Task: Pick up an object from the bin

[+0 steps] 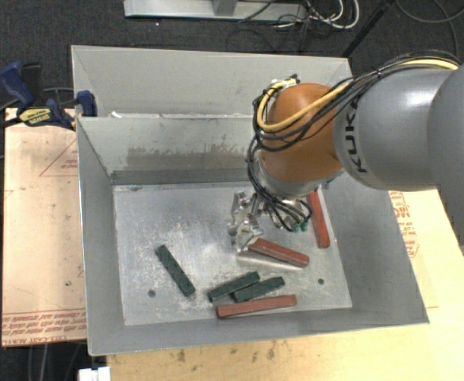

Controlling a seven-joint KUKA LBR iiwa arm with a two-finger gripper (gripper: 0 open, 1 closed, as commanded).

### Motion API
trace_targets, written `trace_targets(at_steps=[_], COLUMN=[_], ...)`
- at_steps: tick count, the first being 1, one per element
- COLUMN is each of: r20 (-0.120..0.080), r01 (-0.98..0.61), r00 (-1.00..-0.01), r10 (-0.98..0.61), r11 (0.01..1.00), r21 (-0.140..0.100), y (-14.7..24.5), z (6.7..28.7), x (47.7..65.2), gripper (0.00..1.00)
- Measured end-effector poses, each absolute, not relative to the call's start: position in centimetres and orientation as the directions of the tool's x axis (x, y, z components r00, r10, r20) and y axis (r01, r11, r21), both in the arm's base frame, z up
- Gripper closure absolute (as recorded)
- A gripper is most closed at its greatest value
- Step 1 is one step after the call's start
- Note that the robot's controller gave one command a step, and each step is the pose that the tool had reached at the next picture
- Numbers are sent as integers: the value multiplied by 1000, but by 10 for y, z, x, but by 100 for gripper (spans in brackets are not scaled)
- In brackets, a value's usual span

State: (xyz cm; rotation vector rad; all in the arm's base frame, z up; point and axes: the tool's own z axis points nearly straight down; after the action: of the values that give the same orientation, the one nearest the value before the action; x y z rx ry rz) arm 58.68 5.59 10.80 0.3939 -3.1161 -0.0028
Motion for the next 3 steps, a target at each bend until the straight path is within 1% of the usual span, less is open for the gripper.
trace_targets(at_steps=[1,2,3], r20=[2,1,6], r01=[-249,-392,-662], r00=[-969,-920,-750], r10=[-249,-392,-662], r11=[969,920,750], r21=[2,1,6], y=[59,73,83], z=[121,181,140], x=[588,578,513], gripper=[100,100,0])
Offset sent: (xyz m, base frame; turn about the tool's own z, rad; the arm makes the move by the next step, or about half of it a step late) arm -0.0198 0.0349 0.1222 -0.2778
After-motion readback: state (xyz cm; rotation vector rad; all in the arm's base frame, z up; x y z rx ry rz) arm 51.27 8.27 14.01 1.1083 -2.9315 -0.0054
